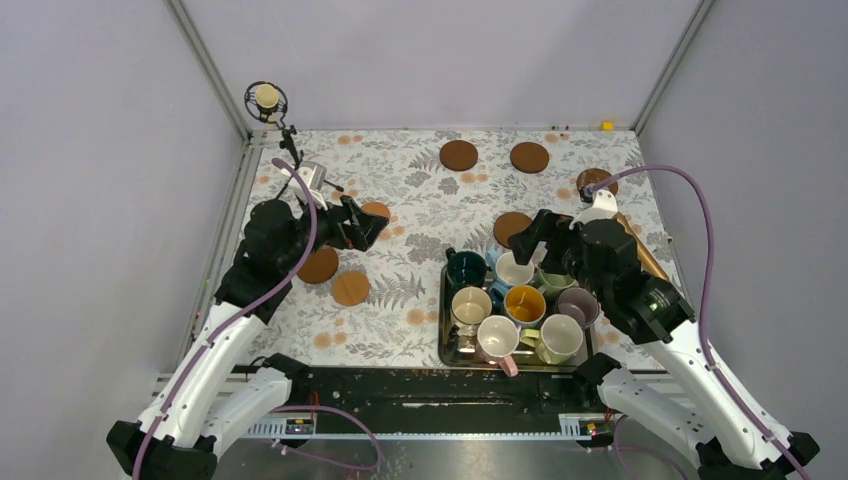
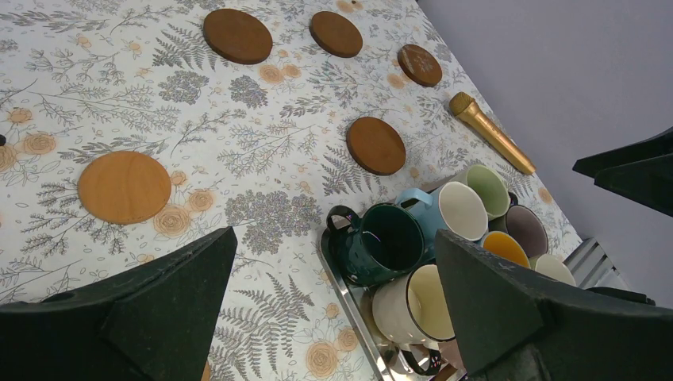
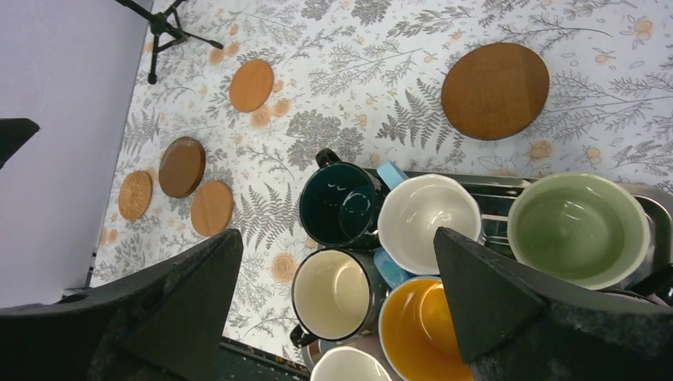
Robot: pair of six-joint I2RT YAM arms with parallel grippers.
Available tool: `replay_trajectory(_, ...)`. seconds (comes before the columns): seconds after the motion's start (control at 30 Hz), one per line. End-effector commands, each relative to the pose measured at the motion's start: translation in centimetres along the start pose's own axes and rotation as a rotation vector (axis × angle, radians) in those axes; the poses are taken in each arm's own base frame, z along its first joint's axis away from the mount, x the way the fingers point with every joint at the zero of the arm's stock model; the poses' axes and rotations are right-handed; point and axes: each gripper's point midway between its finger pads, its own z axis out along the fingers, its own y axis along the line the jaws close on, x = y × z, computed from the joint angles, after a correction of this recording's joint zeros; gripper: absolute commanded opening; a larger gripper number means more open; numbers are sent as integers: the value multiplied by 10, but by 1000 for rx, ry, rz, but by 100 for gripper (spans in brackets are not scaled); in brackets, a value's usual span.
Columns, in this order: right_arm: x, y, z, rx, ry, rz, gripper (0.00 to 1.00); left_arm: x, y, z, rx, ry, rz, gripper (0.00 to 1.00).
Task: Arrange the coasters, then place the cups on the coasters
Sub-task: Move the coaster to the center of the board.
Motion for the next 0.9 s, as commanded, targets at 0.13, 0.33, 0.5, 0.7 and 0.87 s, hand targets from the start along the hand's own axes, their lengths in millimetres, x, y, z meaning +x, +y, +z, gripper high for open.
replay_trajectory(0.13,-15,25,-6,-152,-97,27,99,-15,-3,-2,7,-68,21,99)
replay_trajectory(0.33,-20,7,3,-63,-146,-27,99,-17,-3,-4,5,-77,22,99)
replay_trajectory(0.5,-20,-7,35,47,-115,-193,94,-18,3,-5,-35,-82,14,99)
replay_trajectory(0.7,-26,-14,85,210,29,-362,85,-17,17,-5,-120,-55,2,99)
replay_trajectory(0.87,-36,-20,127,184,125,-282,78,-21,31,-12,-211,-84,-4,99)
